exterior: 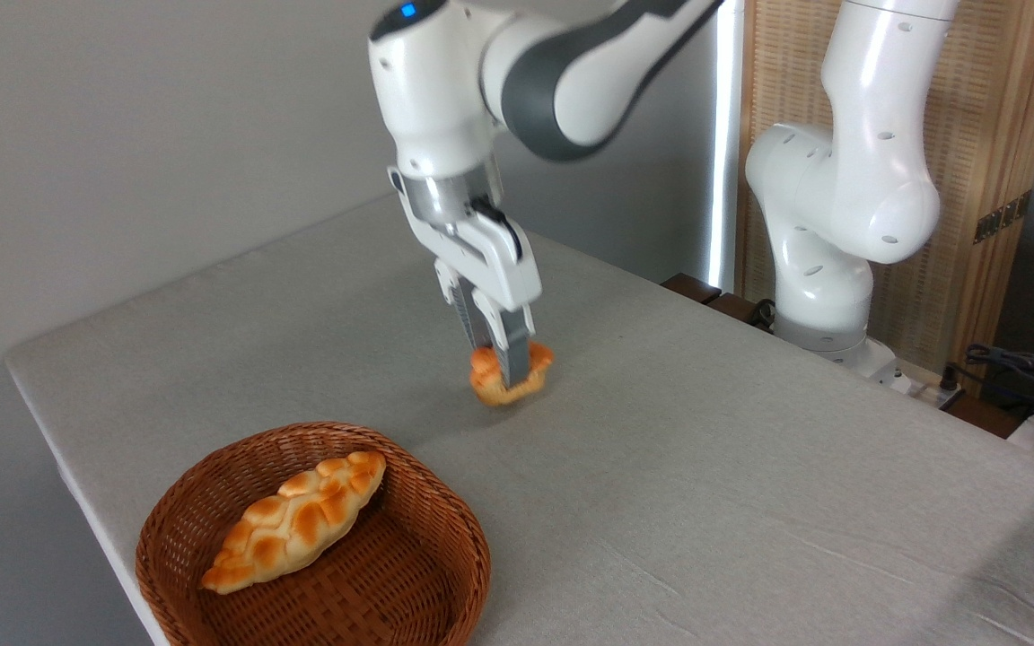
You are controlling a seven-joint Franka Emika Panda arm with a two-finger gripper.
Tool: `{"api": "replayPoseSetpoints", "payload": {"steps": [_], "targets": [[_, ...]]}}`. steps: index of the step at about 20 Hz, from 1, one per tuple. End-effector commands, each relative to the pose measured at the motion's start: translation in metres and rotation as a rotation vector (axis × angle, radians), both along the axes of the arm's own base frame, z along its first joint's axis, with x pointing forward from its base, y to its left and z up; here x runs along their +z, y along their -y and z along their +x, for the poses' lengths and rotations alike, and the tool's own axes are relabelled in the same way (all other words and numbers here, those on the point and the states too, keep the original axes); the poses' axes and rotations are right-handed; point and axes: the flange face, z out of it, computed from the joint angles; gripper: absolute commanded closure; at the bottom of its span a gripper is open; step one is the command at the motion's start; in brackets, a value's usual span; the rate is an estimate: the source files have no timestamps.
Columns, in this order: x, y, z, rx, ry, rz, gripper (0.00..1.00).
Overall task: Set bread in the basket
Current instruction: 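Lift the bun and carry it over the wicker basket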
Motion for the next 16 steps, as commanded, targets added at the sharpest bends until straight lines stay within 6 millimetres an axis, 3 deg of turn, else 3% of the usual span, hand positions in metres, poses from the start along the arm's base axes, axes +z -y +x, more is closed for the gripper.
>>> {"api": "replayPoseSetpoints", "payload": {"steps": [1,4,5,11,15,16], "targets": [[0.056,-0.010,0.039,0.011,0.059,0.002,0.66],[0.088,-0.018,0.091,0.022,0.114,0.042,0.66],[0.089,-0.035,0.114,0.055,0.135,0.046,0.66],[0.040,-0.116,0.170,0.142,0.256,0.071,0.63],[0.010,-0.132,0.195,0.169,0.344,0.087,0.61],[-0.003,-0.131,0.198,0.166,0.327,0.096,0.51]]}}
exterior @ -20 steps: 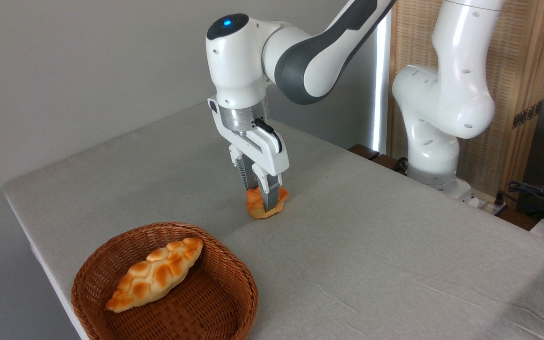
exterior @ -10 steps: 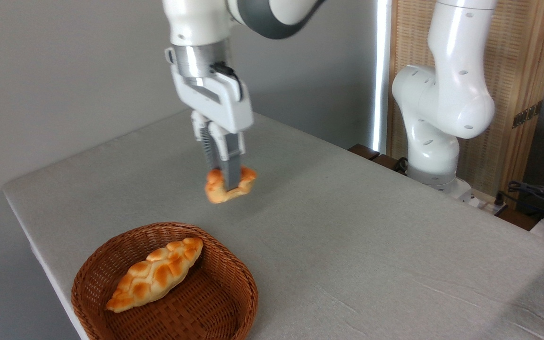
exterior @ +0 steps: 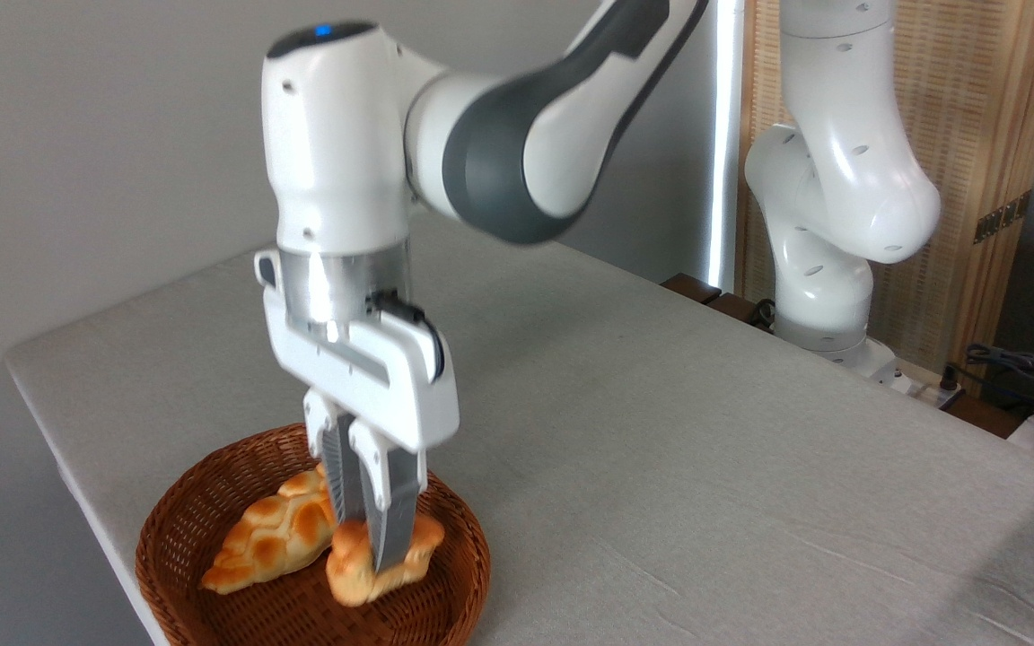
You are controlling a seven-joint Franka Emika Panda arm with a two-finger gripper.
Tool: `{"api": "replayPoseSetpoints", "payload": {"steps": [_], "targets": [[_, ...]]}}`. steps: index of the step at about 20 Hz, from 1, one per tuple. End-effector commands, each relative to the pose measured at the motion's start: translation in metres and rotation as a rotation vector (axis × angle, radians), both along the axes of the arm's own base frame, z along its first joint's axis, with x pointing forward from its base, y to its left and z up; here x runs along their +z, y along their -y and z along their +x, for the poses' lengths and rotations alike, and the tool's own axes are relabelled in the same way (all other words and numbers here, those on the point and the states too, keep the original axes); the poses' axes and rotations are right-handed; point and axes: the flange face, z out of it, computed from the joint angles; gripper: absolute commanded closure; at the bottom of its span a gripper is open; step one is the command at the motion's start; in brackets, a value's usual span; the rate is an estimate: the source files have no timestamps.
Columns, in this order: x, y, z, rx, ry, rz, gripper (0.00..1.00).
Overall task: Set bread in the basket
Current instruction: 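Lift the bun and carry it over the wicker basket, then lower the bun into the basket beside the croissant and open the gripper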
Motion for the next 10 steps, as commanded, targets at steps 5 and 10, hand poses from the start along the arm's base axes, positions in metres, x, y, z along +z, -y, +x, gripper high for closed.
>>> {"api": "replayPoseSetpoints", "payload": {"steps": [5,10], "targets": [[-0.0298,0.0105,0.0178,-0.026,-0.003,0.029,0.00],[-0.0280,0.0106,0.0181,-0.017,0.003,0.023,0.00]]}}
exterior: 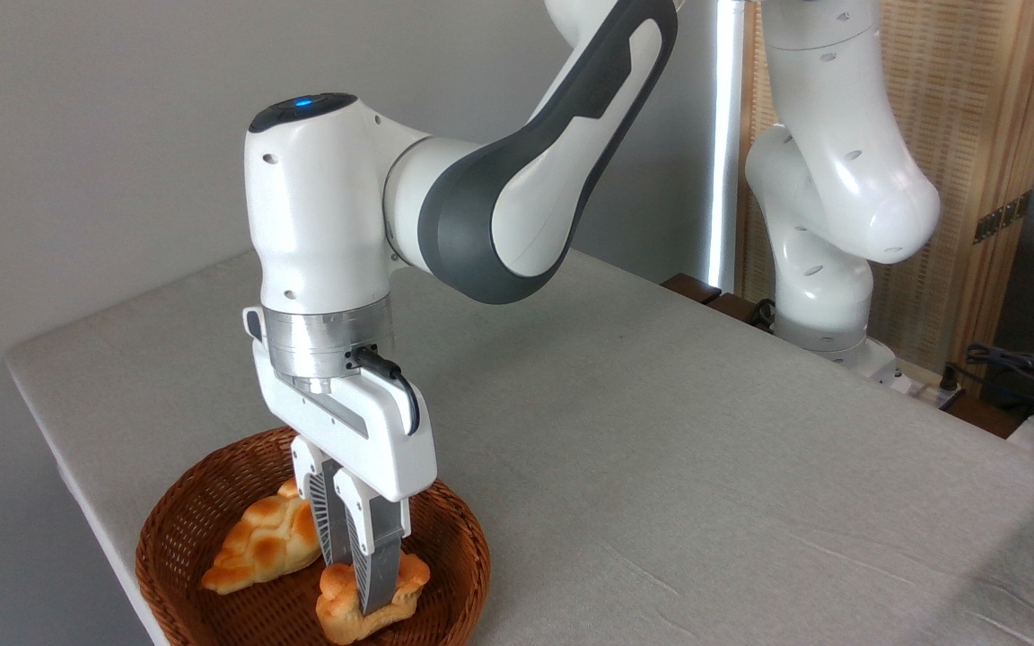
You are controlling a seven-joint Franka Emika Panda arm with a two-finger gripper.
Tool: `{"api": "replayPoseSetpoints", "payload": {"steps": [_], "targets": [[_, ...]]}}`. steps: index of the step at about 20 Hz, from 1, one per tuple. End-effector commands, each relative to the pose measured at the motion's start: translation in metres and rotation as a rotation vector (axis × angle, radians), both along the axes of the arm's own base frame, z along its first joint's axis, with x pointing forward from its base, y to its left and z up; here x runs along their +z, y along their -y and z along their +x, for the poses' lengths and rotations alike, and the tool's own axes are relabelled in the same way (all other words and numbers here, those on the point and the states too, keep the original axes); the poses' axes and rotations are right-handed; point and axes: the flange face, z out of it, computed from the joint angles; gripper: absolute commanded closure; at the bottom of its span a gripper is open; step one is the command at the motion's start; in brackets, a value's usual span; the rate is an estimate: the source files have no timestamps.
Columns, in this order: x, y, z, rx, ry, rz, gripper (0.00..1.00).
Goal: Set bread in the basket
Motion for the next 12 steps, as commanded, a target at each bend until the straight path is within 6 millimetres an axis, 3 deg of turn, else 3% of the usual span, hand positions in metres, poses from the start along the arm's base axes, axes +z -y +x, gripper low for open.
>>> {"api": "replayPoseSetpoints", "payload": {"steps": [1,6,9,12], "targets": [[0.007,0.001,0.001,0.001,0.014,-0.002,0.00],[0.013,0.000,0.002,0.002,0.024,-0.001,0.00],[0.054,-0.001,0.010,0.019,0.064,-0.020,0.00],[0.105,-0.002,-0.001,0.039,0.022,-0.066,0.00]]}}
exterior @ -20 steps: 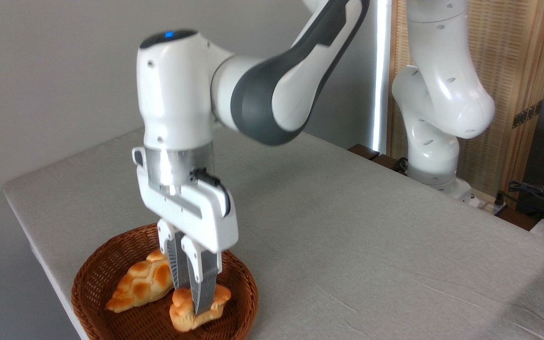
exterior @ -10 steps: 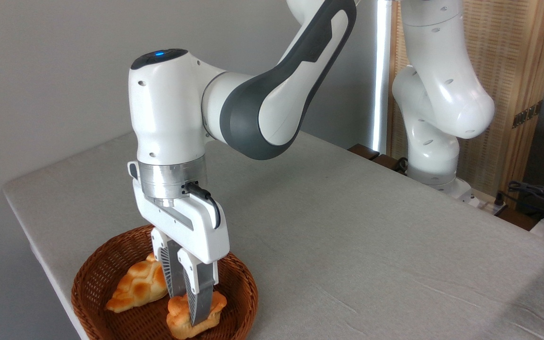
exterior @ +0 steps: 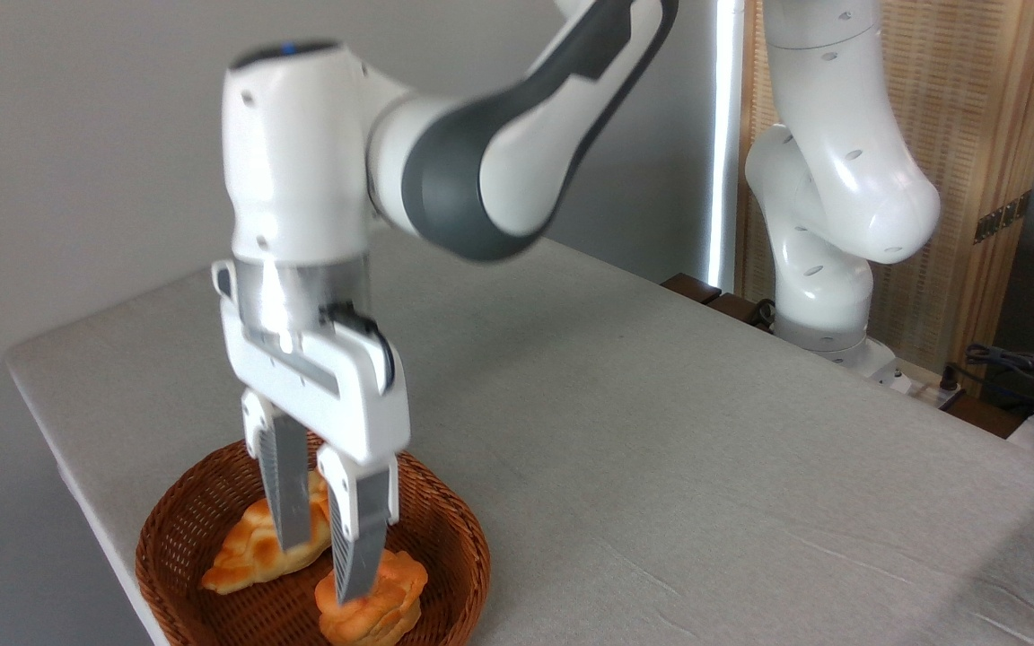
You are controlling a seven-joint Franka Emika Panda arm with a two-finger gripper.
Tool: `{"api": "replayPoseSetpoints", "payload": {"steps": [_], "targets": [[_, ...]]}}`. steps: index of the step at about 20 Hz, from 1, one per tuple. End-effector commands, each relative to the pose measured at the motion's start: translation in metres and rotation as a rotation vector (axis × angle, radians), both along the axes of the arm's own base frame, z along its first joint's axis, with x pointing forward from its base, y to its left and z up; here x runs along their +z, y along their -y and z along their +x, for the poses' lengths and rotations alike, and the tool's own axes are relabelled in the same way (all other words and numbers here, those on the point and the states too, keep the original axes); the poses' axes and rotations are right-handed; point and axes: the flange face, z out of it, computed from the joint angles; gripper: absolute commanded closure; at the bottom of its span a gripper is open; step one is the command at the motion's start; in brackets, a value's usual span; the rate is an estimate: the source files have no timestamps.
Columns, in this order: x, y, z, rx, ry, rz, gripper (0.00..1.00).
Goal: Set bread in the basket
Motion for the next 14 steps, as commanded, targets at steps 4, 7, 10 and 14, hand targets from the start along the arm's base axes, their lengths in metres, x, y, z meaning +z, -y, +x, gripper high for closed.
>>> {"api": "replayPoseSetpoints", "payload": {"steps": [4,7,10,14], "targets": [[0.099,0.012,-0.051,0.007,-0.146,-0.092,0.00],[0.106,0.040,-0.070,0.014,-0.220,-0.105,0.00],[0.103,0.058,-0.075,0.046,-0.246,-0.110,0.00],[0.101,0.063,-0.080,0.038,-0.286,-0.105,0.00]]}}
